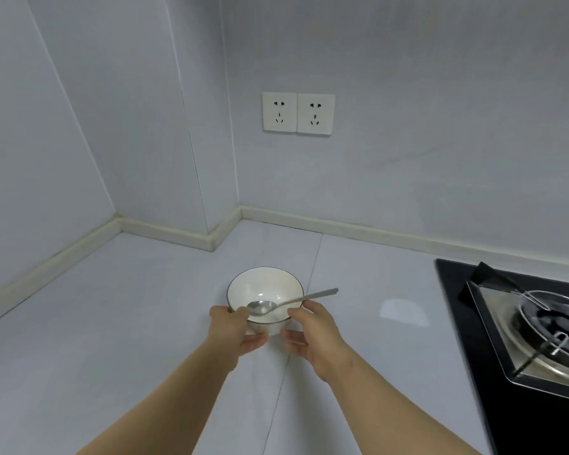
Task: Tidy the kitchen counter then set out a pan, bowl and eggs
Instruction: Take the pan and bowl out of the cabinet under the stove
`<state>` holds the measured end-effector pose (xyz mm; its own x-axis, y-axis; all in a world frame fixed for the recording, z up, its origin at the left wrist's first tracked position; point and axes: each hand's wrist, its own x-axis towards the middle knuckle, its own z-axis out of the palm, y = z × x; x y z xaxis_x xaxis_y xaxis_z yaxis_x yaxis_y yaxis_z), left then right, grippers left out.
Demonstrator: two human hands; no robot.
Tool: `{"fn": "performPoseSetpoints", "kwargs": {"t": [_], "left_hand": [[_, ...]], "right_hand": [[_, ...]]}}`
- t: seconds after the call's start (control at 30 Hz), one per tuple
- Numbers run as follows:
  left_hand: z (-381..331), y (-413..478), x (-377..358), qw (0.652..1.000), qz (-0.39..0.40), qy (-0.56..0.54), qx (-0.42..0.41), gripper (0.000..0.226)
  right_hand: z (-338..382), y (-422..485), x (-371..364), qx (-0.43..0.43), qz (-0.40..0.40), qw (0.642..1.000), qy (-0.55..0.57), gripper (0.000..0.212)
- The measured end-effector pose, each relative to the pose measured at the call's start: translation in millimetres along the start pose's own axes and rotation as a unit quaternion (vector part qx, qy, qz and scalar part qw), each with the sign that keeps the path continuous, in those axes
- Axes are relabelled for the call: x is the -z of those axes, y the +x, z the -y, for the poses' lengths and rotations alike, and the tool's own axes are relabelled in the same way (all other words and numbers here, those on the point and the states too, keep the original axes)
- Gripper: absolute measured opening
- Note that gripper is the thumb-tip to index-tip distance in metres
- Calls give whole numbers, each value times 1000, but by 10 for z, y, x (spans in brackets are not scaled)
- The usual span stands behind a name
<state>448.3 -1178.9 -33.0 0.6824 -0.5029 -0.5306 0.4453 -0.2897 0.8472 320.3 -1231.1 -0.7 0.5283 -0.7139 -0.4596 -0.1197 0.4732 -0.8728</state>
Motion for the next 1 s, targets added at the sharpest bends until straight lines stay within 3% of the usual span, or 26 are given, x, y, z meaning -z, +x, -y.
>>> {"fn": "performPoseSetpoints", "kwargs": {"t": [0.17, 0.63, 0.73, 0.8, 0.87, 1.0], "left_hand": [[-110, 296, 134, 997, -35, -69, 7, 32], [-145, 460, 376, 997, -50, -64, 10, 37], [-122, 298, 329, 994, -109, -22, 19, 52], [-65, 99, 254, 989, -146, 20, -7, 50], [-22, -178, 116, 990, -124, 36, -49, 39], [180, -764, -292, 995, 28, 72, -58, 12]], "right_hand": [[24, 253, -223, -28, -13, 999, -25, 48], [-52, 381, -508, -67, -28, 997, -22, 11], [-65, 273, -343, -63, -40, 997, -7, 6], [-96, 144, -174, -60, -55, 997, 2, 4], [-131, -25, 41, -56, -70, 996, 16, 2], [-235, -456, 513, -40, -97, 994, 37, 4]]}}
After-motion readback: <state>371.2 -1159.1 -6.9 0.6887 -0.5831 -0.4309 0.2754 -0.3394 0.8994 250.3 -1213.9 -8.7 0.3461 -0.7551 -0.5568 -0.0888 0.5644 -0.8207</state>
